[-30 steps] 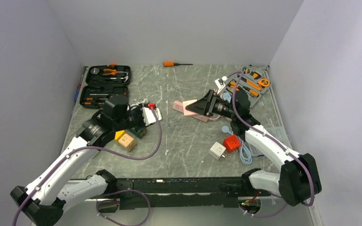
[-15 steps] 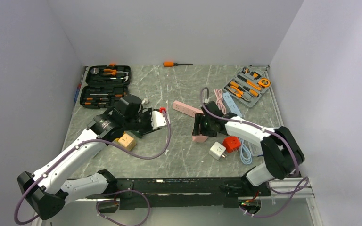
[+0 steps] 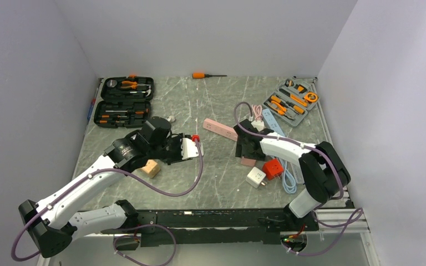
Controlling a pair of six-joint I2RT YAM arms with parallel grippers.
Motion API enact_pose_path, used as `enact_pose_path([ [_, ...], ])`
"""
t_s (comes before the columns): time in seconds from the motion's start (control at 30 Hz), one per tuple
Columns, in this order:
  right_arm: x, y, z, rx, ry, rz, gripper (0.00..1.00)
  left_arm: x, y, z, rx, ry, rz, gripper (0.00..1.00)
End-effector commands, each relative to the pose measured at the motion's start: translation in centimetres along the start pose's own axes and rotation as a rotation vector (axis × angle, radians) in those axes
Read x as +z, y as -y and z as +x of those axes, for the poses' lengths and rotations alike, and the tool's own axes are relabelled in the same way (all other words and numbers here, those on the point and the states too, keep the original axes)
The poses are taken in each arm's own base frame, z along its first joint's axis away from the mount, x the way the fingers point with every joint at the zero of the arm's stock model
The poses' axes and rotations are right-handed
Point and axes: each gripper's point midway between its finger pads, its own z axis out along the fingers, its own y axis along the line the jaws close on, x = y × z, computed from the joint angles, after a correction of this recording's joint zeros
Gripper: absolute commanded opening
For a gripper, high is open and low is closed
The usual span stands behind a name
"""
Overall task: Pull the plug off the socket
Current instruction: Place the plug at the center of the board.
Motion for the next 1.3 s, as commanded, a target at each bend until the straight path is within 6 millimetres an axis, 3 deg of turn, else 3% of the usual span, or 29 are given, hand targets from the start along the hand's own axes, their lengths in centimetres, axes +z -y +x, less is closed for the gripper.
enact_pose_path([
  [0.0,-0.9,0.1,-1.9,0.017,0.046,0.030,0.81,0.3,-0.4,-0.7,-0.001,0.009,-0.014,0.00],
  [0.1,-3.4,-0.7,-4.2,0.027,0.100,-0.025,0.99,1.1,0.0,-0.4,-0.022,-0.023,0.018,0.00],
  [0.27,-10.5,-0.9,-10.1,0.083,0.239,-0.131,1.00,2.5,-0.1,-0.5,-0.041,-0.100,0.060,0.00],
  [0.4,-15.2,1.9,-14.1,0.212,0.352,-0.179,1.00,4.2,-0.7,-1.9,-0.064,-0.114,0.090,0.00],
  [0.53,-17.6,4.9,-15.4,0.306,0.444,-0.160,0.99,8.1,0.6,-1.3,-0.039,-0.182,0.179,0.00],
  [0.7,-16.6,6.6,-13.6,0.369,0.424,-0.134,0.98,14.6,2.2,2.1,0.013,-0.353,0.317,0.00],
  [0.83,-16.2,7.4,-12.1,0.391,0.416,-0.137,0.98,18.2,3.2,3.9,-0.045,-0.451,0.373,0.00],
  [1.07,-15.9,7.9,-11.4,0.401,0.419,-0.141,0.98,21.8,6.1,3.0,-0.036,-0.411,0.400,0.00],
  [1.27,-16.2,8.1,-11.7,0.415,0.443,-0.153,0.98,24.4,7.4,0.9,-0.068,-0.355,0.407,0.00],
])
